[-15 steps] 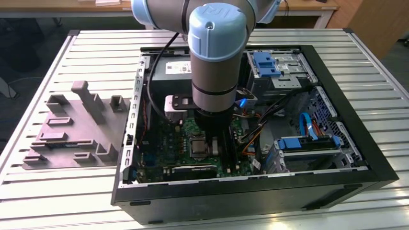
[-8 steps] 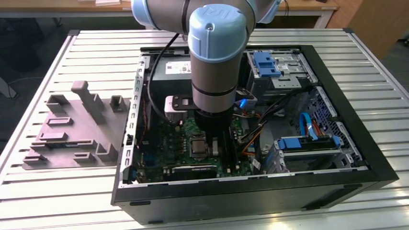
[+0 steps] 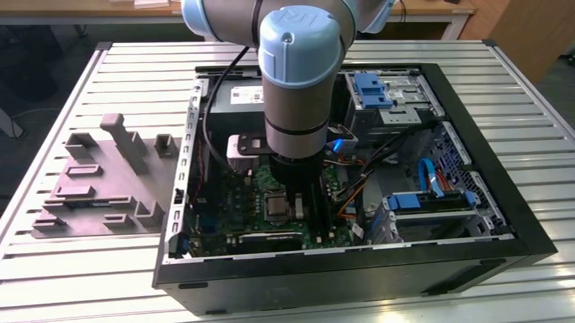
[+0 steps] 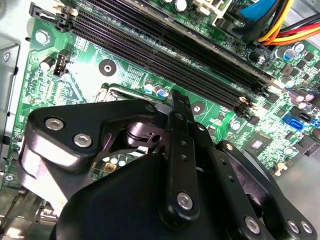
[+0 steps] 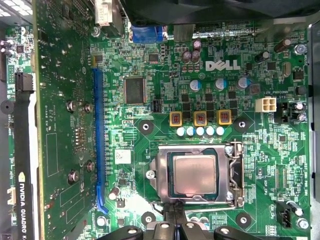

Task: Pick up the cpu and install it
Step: 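Install the first cpu locking lever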

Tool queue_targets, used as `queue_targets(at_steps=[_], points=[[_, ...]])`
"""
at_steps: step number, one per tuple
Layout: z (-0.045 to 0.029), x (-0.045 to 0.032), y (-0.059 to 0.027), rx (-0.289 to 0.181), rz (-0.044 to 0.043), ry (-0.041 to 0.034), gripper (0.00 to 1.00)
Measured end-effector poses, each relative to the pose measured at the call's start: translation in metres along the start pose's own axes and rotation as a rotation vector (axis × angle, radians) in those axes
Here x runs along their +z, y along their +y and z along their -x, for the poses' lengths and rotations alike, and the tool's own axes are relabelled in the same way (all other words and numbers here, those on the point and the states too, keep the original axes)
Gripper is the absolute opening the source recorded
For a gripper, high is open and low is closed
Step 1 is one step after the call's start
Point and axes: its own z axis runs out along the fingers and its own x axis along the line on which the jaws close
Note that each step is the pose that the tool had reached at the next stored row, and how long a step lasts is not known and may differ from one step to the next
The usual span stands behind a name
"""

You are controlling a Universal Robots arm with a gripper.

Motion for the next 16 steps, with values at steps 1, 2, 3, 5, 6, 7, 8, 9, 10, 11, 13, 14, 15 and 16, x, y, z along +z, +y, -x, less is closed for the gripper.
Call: queue_targets(at_steps=[1,2,3,5,6,7,8,9,10,11,13,14,15,16], points=[[-0.0001,-0.0007,0.0000,0.000,0.0000,-0.0003,0.11],[-0.0001,-0.0016,0.0000,0.000,0.0004,-0.0009,0.11],[-0.0001,-0.0029,0.0001,0.000,0.0005,-0.0015,0.11],[-0.0002,-0.0046,0.0001,0.000,0.0010,-0.0008,0.11],[-0.0004,-0.0053,0.0001,0.000,0.0010,-0.0004,0.11],[-0.0003,-0.0057,0.0001,0.000,0.0007,-0.0007,0.11],[-0.0003,-0.0061,0.0000,0.000,0.0008,-0.0007,0.11],[-0.0005,-0.0066,-0.0001,0.000,0.0008,-0.0002,0.11],[-0.0005,-0.0070,-0.0001,0.000,0.0008,-0.0003,0.11],[-0.0006,-0.0077,-0.0001,0.000,0.0009,-0.0002,0.11],[-0.0008,-0.0106,-0.0001,0.000,0.0009,-0.0002,0.11],[-0.0009,-0.0127,-0.0002,0.000,0.0008,-0.0003,0.11],[-0.0010,-0.0147,-0.0003,0.000,0.0009,-0.0003,0.11],[-0.0012,-0.0167,-0.0003,0.000,0.0009,-0.0002,0.11]])
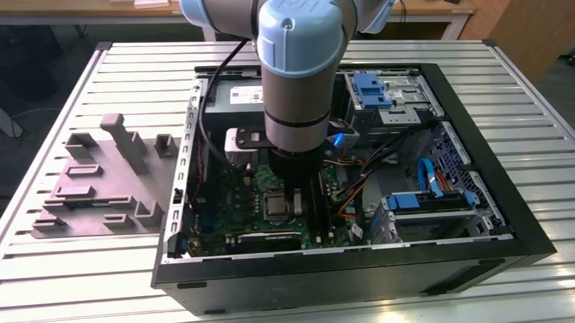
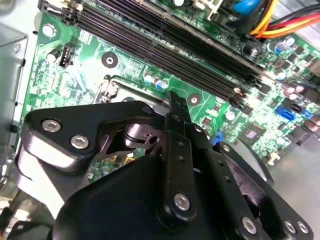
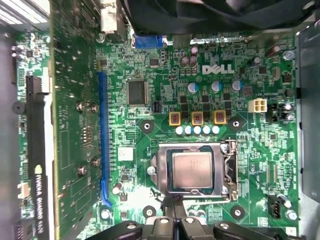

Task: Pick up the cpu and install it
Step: 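Install the first cpu locking lever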

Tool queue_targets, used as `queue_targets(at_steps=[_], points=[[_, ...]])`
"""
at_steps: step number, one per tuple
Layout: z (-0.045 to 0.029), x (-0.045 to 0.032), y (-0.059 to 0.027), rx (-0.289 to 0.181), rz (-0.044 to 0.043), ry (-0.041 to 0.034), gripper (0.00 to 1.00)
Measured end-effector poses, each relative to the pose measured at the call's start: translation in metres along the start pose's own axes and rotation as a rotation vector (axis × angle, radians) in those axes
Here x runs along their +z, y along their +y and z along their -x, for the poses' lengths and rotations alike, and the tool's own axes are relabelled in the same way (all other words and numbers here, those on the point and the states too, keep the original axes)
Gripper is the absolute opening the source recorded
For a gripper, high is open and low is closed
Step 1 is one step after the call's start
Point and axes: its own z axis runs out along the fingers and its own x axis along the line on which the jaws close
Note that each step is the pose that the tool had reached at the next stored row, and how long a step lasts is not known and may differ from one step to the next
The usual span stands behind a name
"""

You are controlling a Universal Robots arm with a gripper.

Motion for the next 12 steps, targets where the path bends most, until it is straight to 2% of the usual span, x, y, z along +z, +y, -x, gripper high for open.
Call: queue_targets(at_steps=[5,12], points=[[-0.0007,-0.0102,-0.0003,0.000,0.0001,0.0002,0.11],[-0.0008,-0.0110,-0.0003,0.000,0.0000,0.0001,0.11]])
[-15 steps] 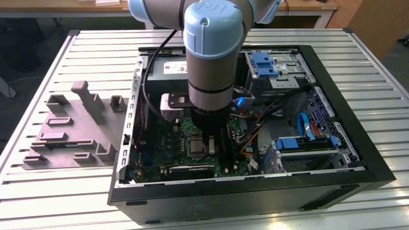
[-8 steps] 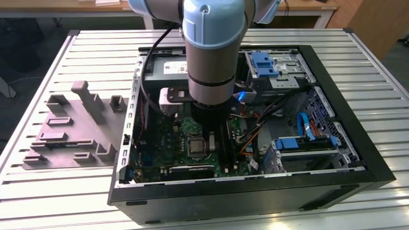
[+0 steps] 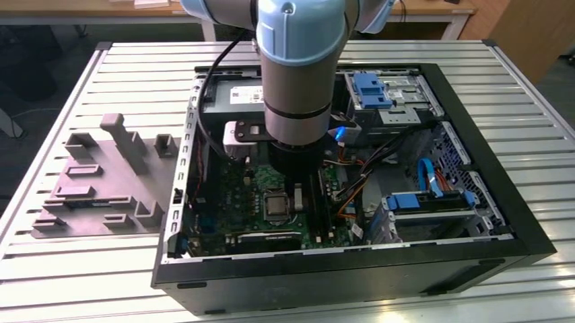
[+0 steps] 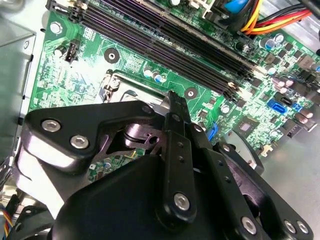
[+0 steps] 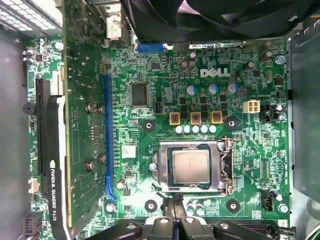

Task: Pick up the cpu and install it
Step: 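Install the first cpu locking lever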

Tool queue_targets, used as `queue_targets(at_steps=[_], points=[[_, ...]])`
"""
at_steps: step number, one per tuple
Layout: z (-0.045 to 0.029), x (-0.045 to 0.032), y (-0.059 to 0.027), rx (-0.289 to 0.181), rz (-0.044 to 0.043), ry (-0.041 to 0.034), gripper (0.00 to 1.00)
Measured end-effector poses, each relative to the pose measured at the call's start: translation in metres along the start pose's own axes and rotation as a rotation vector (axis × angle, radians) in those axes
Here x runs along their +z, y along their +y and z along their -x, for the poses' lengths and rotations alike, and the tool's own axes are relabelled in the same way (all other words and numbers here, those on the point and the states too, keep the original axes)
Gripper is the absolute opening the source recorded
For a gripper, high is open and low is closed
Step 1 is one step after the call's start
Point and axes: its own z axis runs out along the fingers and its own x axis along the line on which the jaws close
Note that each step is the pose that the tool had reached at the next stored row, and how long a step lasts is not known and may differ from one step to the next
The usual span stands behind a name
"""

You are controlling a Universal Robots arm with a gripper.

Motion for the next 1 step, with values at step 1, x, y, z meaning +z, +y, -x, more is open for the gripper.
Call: queue_targets(at_steps=[1], points=[[0.0000,0.0000,0.0000,0.000,0.0000,0.0000,0.11]])
